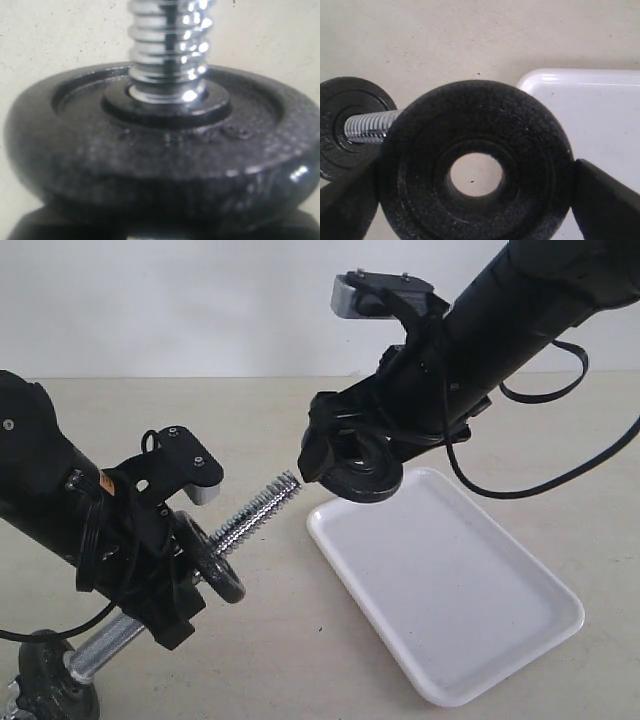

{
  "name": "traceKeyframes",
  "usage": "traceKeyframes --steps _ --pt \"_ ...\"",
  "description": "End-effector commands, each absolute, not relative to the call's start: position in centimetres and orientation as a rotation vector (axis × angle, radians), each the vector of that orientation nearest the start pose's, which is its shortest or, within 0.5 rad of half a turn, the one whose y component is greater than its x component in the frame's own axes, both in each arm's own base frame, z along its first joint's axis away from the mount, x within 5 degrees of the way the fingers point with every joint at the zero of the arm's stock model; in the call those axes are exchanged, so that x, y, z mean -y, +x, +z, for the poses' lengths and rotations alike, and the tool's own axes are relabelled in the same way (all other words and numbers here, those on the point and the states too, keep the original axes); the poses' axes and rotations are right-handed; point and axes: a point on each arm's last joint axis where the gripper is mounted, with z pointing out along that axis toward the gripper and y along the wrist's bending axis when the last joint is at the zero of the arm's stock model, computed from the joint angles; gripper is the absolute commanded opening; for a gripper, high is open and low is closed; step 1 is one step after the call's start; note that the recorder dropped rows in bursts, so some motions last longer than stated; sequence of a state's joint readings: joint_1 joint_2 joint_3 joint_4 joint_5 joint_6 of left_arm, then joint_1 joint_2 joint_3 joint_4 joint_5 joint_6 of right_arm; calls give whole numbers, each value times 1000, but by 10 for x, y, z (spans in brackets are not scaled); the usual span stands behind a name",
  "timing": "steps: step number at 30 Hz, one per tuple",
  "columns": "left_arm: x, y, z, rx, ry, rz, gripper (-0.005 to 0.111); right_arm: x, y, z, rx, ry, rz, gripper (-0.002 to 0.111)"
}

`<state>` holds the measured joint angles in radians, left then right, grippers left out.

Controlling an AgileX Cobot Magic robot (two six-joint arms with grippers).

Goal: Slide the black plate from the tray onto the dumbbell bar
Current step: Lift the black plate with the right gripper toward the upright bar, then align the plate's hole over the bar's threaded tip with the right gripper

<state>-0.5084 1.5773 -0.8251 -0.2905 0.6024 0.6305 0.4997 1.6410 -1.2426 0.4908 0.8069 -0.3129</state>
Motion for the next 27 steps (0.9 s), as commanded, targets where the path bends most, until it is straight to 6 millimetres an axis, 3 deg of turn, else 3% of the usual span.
traceKeyframes --steps 1,10,17,27 --pt "154 245 204 -2384 1191 -251 4 -197 289 287 -2489 -689 726 0" --pt "156 249 207 -2325 1172 -252 4 -198 288 287 -2501 -683 758 0" --pt "159 250 208 -2292 1169 -286 4 -205 286 293 -2438 -689 881 0" --pt "159 249 208 -2293 1172 -285 4 -205 287 293 -2436 -684 878 0"
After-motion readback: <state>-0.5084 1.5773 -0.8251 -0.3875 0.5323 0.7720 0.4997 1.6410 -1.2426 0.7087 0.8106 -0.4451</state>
